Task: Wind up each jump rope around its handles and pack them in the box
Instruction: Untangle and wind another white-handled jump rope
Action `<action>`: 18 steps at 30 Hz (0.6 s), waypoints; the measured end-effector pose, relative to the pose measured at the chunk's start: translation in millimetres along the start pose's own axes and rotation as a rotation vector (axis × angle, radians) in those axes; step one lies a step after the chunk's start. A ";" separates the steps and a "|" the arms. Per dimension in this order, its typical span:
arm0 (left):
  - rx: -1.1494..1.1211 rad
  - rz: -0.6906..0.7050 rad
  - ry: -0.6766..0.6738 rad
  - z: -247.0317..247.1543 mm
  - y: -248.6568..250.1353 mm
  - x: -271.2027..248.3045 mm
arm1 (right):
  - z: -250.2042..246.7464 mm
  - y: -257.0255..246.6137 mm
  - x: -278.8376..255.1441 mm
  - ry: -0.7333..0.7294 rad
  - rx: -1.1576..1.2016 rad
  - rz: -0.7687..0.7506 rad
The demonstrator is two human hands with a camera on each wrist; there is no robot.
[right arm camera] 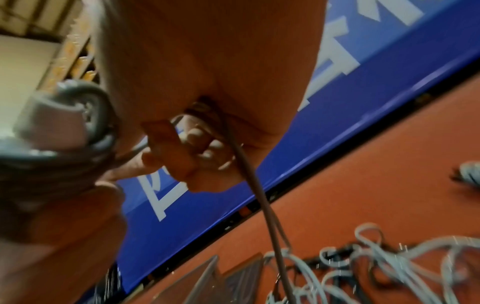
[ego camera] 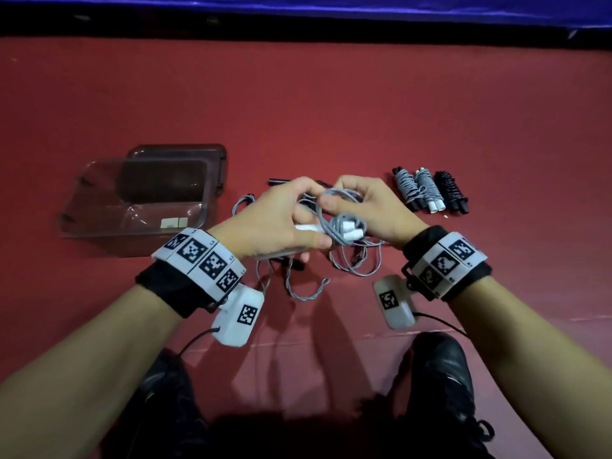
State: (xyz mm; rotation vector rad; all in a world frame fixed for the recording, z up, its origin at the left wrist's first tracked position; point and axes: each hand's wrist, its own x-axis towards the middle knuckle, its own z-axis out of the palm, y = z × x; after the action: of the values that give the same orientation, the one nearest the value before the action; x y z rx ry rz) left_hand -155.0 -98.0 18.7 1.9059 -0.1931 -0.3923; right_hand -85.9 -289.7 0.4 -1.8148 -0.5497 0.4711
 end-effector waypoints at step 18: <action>-0.259 0.098 0.217 -6.5 -2.1 3.5 | 28.0 33.4 -11.3 -0.246 0.117 0.219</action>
State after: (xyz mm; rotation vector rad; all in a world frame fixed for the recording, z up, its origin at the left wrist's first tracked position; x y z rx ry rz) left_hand -149.6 -92.6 18.2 1.6619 -0.0860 -0.1346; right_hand -106.4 -283.6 -39.2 -1.7231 -0.4800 0.8665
